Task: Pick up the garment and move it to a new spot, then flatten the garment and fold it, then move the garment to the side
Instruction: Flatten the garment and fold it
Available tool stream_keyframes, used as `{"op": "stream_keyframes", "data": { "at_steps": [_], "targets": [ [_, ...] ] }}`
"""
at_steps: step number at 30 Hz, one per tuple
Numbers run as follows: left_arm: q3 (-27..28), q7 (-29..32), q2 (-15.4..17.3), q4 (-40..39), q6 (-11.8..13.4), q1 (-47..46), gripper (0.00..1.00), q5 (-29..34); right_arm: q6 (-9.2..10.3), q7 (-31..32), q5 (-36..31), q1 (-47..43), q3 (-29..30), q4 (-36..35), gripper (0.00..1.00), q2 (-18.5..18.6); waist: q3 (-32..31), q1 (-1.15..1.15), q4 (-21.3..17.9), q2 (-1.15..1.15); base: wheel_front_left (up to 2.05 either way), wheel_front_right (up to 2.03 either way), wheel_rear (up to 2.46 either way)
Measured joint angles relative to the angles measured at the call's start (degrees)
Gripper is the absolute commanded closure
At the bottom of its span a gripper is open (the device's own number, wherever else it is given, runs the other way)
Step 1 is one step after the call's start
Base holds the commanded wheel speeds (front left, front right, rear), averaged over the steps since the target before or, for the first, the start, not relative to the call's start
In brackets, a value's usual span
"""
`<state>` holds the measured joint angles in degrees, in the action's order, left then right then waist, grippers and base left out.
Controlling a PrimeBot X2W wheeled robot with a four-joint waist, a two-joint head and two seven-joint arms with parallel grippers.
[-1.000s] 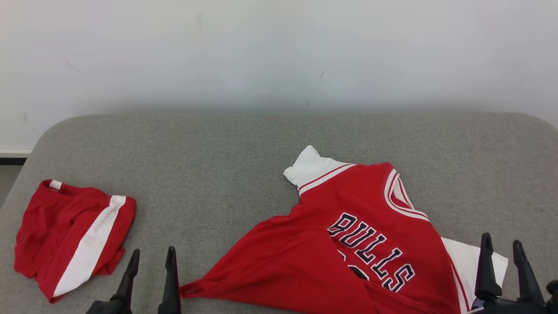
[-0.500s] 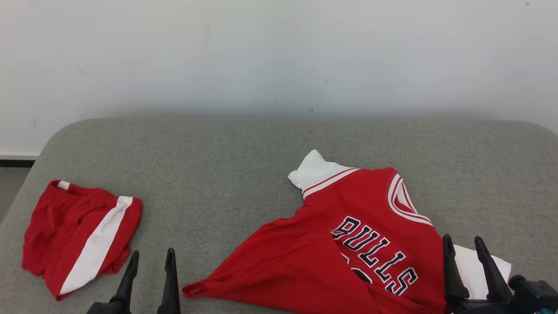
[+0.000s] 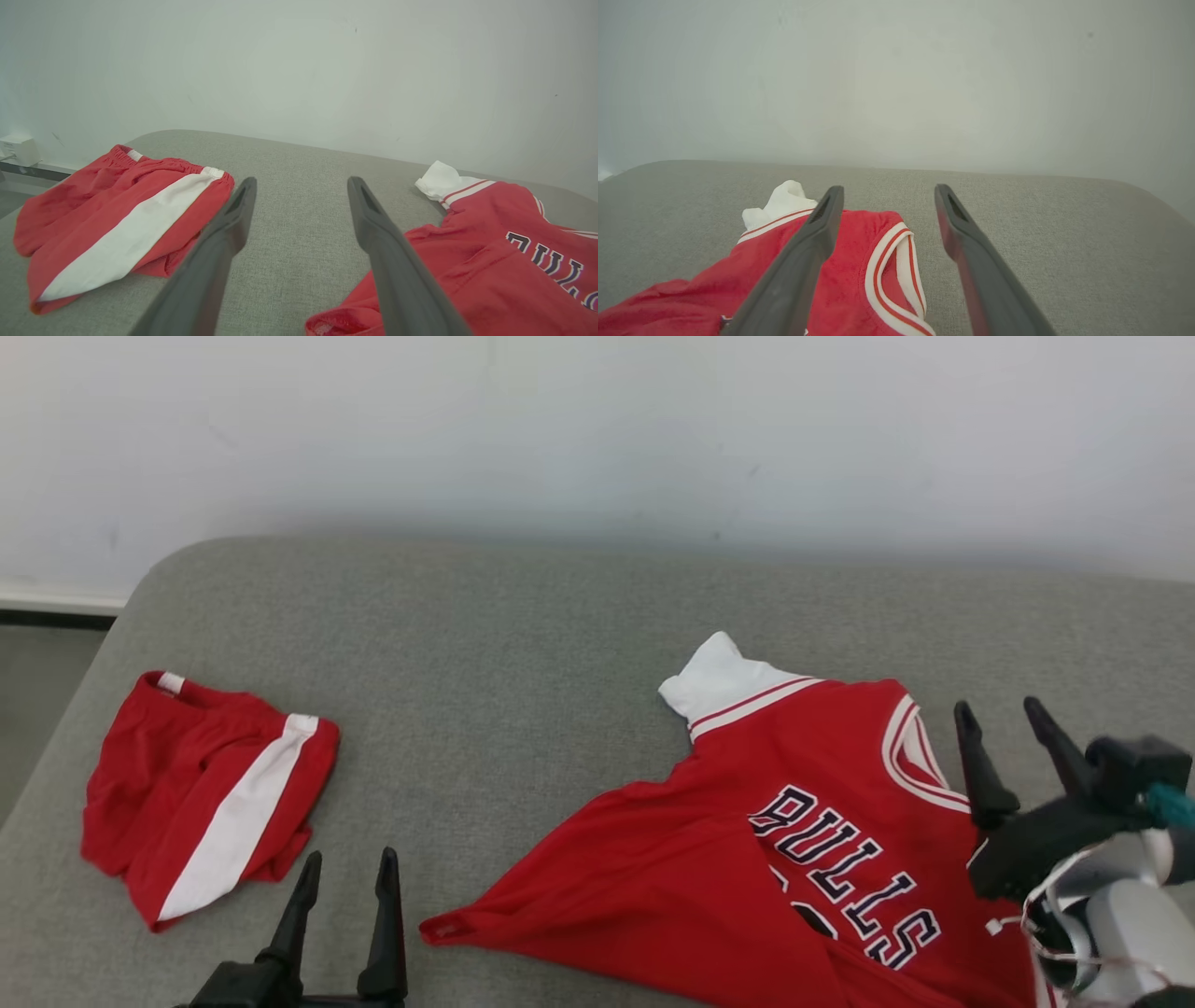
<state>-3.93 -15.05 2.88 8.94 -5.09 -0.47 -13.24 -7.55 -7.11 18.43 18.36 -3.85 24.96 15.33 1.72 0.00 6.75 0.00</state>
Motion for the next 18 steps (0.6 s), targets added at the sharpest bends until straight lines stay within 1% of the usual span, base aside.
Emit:
{"op": "stream_keyframes", "data": {
  "at_steps": [12,18],
  "targets": [
    [-3.13,0.0,-0.02,-0.07,1.07,-2.93,0.0,-2.3,0.0,5.21,0.27,14.34,-3.92,19.47,0.0,5.49,5.41,0.0,5.29,0.0,0.0,0.0,0.0],
    [-4.61,0.0,0.0,-0.35,1.57,-4.48,0.0,-3.1,0.0,6.6,1.97,19.03,-7.2,27.55,0.0,6.03,8.25,0.01,7.35,0.0,0.0,0.0,0.0]
  ]
}}
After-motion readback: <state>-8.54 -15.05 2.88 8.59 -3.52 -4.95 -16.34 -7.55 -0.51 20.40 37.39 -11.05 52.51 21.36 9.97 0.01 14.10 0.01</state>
